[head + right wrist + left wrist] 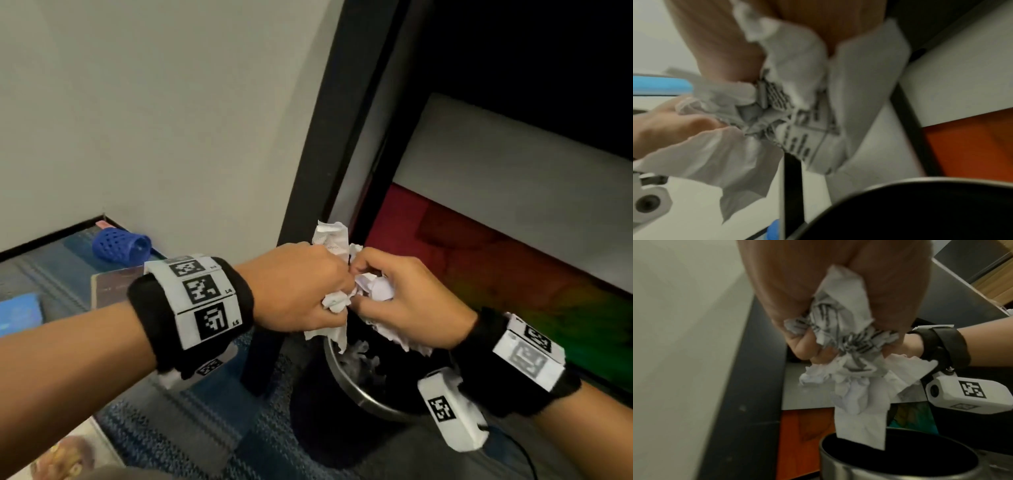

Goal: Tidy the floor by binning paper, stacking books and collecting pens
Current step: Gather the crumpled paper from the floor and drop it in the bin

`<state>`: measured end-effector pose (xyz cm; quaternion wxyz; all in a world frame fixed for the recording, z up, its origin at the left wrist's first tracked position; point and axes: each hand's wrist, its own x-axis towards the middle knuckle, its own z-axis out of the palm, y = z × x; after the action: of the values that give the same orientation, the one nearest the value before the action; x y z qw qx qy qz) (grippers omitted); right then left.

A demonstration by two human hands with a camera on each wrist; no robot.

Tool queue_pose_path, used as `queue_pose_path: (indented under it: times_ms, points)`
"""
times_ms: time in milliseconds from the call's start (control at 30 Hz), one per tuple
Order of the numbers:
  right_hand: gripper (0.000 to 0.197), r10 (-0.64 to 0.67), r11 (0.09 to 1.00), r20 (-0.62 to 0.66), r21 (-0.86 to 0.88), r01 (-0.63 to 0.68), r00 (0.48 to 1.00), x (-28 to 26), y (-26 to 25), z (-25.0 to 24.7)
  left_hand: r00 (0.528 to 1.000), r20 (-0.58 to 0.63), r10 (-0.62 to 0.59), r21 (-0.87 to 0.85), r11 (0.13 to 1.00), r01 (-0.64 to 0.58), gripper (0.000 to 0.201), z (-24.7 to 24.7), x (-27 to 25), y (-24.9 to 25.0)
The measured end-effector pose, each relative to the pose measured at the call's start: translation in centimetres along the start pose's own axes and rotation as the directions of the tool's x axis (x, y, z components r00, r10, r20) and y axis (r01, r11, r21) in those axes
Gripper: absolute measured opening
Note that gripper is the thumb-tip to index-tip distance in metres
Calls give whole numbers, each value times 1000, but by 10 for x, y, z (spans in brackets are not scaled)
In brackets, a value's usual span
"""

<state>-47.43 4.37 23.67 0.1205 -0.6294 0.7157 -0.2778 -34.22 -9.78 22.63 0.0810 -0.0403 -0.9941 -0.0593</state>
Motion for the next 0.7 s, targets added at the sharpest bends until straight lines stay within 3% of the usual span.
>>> queue_pose_path:
  times_ms: [100, 200, 267, 367, 467, 567, 633, 700]
  points:
    - [14, 126, 992, -138, 33, -122, 982, -17, 36, 3, 999, 19, -50, -87, 995, 51, 22, 22, 38, 13]
    - [14, 302, 950, -253, 5, -311, 919, -29, 75, 19, 980, 86, -181, -138, 972, 192, 25, 56, 74, 23]
    - [15, 391, 911, -261, -25, -411, 883, -36, 99, 32, 956, 158, -249, -88, 960, 264, 25, 75, 94, 32]
    - [23, 473, 849, -122, -201, -488, 873, -43, 119, 50, 920, 272, -282, -22, 954, 299, 34, 105, 107, 43]
    - [45, 513, 781, 75, -454, -429, 855, -42, 121, 59, 861, 418, -291, -11, 946, 325, 43, 126, 103, 43]
    - [51, 571, 775, 262, -484, -406, 778, -38, 117, 56, 732, 604, -316, -32, 908, 418, 63, 120, 99, 46]
    - [44, 538, 809, 300, -446, -383, 788, -37, 119, 52, 709, 628, -320, -85, 878, 471, 68, 104, 101, 49]
    - [34, 487, 838, 268, -410, -359, 831, -37, 118, 45, 716, 617, -326, -136, 852, 505, 59, 92, 105, 47]
